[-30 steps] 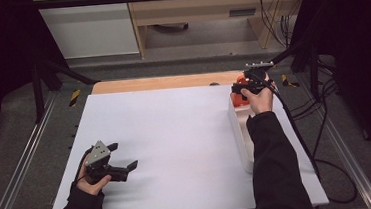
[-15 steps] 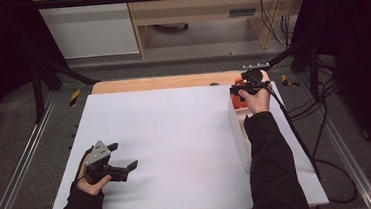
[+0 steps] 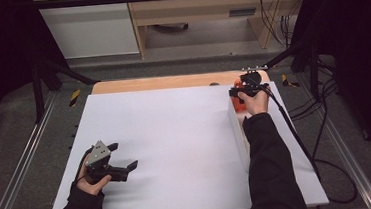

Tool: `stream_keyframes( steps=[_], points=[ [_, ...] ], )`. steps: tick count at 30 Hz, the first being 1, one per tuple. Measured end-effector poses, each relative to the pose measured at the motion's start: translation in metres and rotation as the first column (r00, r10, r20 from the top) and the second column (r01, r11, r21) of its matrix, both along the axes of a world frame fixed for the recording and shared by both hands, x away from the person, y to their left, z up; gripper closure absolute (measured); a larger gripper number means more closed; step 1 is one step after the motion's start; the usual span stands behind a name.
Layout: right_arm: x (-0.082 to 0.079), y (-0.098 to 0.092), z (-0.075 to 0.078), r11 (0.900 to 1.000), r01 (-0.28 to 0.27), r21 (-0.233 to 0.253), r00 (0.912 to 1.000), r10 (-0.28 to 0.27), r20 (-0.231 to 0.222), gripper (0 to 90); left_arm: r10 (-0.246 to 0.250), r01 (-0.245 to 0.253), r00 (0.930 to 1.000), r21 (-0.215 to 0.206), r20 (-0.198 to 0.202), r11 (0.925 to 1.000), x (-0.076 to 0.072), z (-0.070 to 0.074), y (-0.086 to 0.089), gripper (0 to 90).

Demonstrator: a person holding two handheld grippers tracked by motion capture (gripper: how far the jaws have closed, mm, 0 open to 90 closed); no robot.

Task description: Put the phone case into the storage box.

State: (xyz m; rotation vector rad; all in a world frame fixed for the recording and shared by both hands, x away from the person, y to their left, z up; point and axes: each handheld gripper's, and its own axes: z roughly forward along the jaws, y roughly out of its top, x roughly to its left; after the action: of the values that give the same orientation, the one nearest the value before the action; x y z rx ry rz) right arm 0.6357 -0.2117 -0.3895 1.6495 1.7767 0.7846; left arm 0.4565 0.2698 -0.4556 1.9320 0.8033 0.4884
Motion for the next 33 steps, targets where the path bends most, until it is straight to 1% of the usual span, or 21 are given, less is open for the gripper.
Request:
stream_keyframes(
  steps=[6,20,23,27,33],
  points=[
    [0.0003,0.0009,-0.0023,1.000,-0.001,-0.007,1.0000,0.001,-0.002,15.2,0.000,0.000,1.0000,0.000,0.000,1.0000,0.0000,-0.0001,-0.0001,0.0],
    [0.0006,0.0013,-0.0046,1.000,-0.009,0.001,1.0000,0.009,-0.003,14.5,-0.001,0.001,1.0000,0.001,-0.001,1.0000,0.0000,-0.0002,-0.0002,0.0],
    [0.0008,0.0009,-0.0043,1.000,-0.016,0.010,0.9999,0.016,-0.003,11.8,-0.001,0.001,1.0000,0.000,-0.001,1.0000,0.0001,-0.0002,-0.0001,0.0],
    [0.0010,-0.0001,-0.0039,0.999,-0.032,0.032,0.9994,0.032,-0.011,4.3,-0.002,0.002,1.0000,0.001,-0.001,1.0000,0.0000,-0.0002,-0.0003,0.0],
    [-0.0017,-0.0029,0.0011,0.999,-0.042,0.034,0.9989,0.041,0.023,3.2,-0.003,0.003,1.0000,0.002,-0.002,1.0000,0.0002,-0.0004,-0.0004,0.0]
  ],
)
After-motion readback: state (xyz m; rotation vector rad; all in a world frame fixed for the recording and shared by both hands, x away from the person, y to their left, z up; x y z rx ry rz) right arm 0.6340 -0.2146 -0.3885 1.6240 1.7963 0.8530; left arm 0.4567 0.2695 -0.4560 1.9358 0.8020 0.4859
